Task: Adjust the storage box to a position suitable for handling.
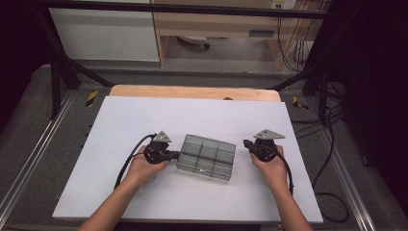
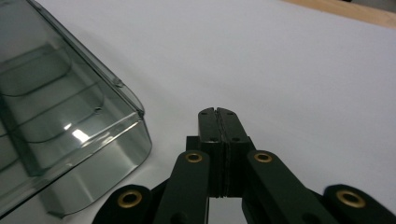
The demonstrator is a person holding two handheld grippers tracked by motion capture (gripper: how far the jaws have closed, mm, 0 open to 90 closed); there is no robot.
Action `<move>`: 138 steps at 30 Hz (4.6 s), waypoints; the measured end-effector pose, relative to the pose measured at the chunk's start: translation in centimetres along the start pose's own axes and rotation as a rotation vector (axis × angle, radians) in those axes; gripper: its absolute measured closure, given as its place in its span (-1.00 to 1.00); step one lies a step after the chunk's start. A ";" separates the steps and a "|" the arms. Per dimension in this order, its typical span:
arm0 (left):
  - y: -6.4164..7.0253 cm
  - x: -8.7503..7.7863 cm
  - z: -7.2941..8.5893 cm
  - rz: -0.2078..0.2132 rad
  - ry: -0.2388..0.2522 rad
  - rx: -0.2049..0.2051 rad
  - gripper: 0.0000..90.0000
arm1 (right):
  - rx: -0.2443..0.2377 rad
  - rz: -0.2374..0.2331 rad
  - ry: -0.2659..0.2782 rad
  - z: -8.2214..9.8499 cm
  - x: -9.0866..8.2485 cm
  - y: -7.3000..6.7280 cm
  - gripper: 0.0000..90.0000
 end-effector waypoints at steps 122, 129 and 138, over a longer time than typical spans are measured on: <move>5.8 -3.0 5.4 -0.024 0.038 -0.001 1.00 | 0.032 -0.137 -0.007 2.2 -0.2 -4.1 1.00; 5.4 -4.4 4.9 -0.131 0.135 0.007 1.00 | 0.077 -0.070 0.071 2.2 -2.5 -2.4 1.00; 5.0 -5.2 4.8 -0.146 0.177 -0.011 1.00 | 0.126 -0.010 0.142 2.2 -5.0 -1.0 1.00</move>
Point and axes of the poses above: each handheld gripper's, and its own axes: x roughly forward along the jaws, z roughly out of its underside, y roughly to its right, the point moved 4 cm from there along x, roughly forward along the jaws, and after that the axes turned 2 degrees about -z, right-handed, at the moved point
